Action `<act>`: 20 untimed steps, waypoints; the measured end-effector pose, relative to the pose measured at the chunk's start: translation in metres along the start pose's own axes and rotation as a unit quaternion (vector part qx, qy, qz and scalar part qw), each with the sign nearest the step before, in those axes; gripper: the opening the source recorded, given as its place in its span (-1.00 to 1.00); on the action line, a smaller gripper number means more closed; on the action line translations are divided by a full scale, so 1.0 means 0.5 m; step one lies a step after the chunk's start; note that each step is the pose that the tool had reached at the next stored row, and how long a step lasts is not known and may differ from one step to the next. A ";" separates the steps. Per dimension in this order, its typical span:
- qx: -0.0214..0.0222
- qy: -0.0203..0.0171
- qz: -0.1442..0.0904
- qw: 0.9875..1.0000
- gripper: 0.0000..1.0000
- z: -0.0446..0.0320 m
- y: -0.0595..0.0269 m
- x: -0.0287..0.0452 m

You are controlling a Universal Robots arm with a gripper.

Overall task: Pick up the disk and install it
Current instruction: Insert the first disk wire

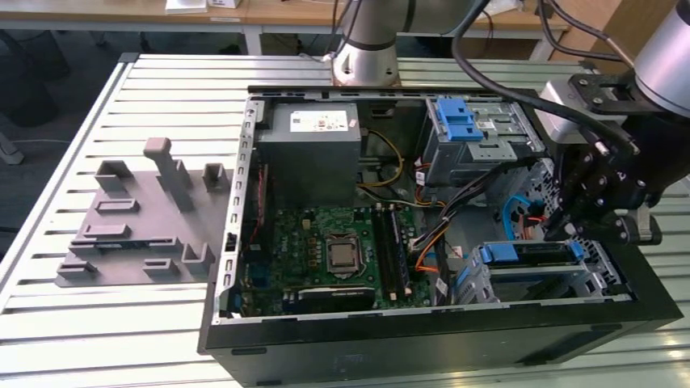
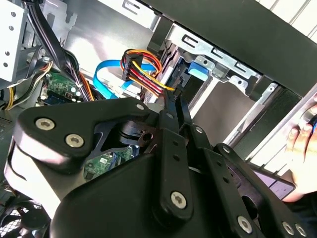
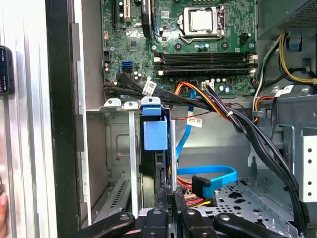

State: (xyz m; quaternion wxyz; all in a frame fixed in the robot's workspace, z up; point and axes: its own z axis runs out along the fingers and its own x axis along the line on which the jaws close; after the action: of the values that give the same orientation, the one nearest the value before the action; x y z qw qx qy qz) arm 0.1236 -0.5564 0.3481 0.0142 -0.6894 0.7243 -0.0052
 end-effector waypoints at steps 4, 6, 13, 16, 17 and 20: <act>0.000 -0.002 -0.001 1.000 -0.66 0.006 0.000 0.000; 0.000 -0.005 -0.003 1.000 -0.66 0.008 0.000 0.000; -0.001 -0.018 -0.003 1.000 -0.66 0.012 -0.004 0.009; -0.001 -0.021 -0.003 1.000 -0.66 0.014 -0.004 0.015; -0.001 -0.023 -0.003 1.000 -0.66 0.015 -0.004 0.016; -0.001 -0.025 -0.003 1.000 -0.66 0.017 -0.004 0.019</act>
State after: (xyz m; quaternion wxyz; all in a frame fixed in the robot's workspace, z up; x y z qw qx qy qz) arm 0.1253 -0.5661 0.3394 0.0317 -0.6912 0.7218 0.0131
